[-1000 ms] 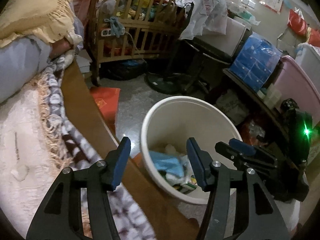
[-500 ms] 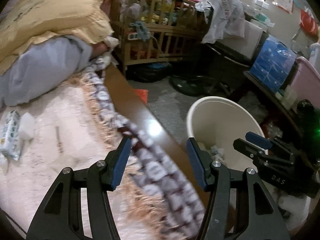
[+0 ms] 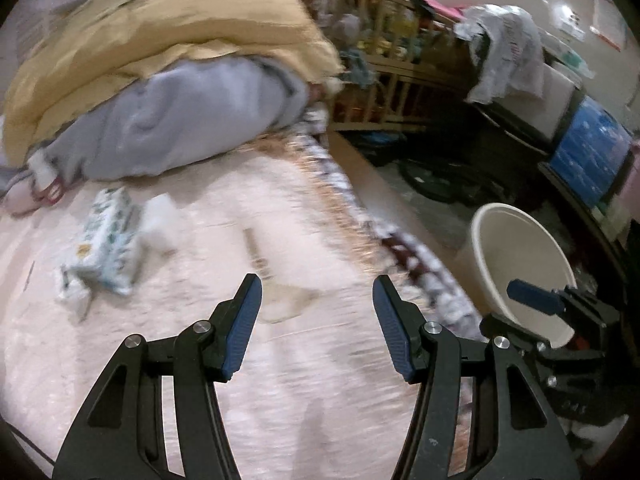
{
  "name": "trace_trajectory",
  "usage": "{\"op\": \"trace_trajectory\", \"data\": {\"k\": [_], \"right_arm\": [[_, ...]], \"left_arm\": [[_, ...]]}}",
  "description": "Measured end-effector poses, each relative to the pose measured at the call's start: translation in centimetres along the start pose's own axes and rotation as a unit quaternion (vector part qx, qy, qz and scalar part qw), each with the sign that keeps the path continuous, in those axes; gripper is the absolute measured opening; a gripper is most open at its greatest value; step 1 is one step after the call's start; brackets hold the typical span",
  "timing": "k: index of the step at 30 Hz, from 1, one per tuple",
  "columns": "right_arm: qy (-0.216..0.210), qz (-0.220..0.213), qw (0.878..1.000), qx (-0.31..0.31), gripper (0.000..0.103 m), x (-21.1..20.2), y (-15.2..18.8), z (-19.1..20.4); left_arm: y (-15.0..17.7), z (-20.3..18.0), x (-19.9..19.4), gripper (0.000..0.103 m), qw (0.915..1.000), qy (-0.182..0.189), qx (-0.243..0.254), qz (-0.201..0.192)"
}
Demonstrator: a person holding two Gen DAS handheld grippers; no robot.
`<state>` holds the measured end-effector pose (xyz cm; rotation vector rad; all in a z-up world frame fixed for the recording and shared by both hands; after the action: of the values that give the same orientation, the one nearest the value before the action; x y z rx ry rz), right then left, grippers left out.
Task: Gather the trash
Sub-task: 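Return both tools to the bed toward the white box and bottle, then grasp the crumpled white tissue with the left tool while the right tool grasps the white foam block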
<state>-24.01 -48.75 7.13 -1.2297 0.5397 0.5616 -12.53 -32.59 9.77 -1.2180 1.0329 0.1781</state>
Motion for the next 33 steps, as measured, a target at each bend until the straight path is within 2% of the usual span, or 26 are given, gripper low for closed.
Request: {"op": "trace_trajectory", "data": {"k": [9,15,20,25,33], "right_arm": [[-0.053,0.041,0.997,-0.033,0.065,4.9,-0.1,6.6],[-0.078,0.067,0.994,-0.047,0.065,9.0,-1.1,9.7],[-0.096,0.080,0.991,-0.046,0.065,13.2,-3.6,11.8],[-0.113,0.093,0.988,-0.047,0.066,17.8,-6.7,14.1],[-0.121,0.116,0.985,-0.036,0.066,24.6,-10.7,16.1]], "left_arm": [[2.3,10.0,0.3,0.056,0.9965,-0.050,-0.065,0.019],[4.0,17.6,1.1,0.056,0.9881,-0.092,-0.118,0.036],[4.7,22.4,2.1,0.056,0.9805,-0.100,-0.164,0.042],[4.5,24.5,3.7,0.057,0.9768,-0.090,-0.189,0.046],[3.4,25.6,7.0,0.057,0.9758,-0.075,-0.199,0.051]]}}
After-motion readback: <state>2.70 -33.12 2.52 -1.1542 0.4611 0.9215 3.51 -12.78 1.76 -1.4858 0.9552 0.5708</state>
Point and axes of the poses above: each gripper's, at about its wrist camera, not at the fingertips, and x roughly the way its jaws point, z to its left, y to its underside, the point moved 4 cm from there along x, roughly the way its jaws point, and after that the axes turned 8 degrees about -y, right-handed, at the moved point
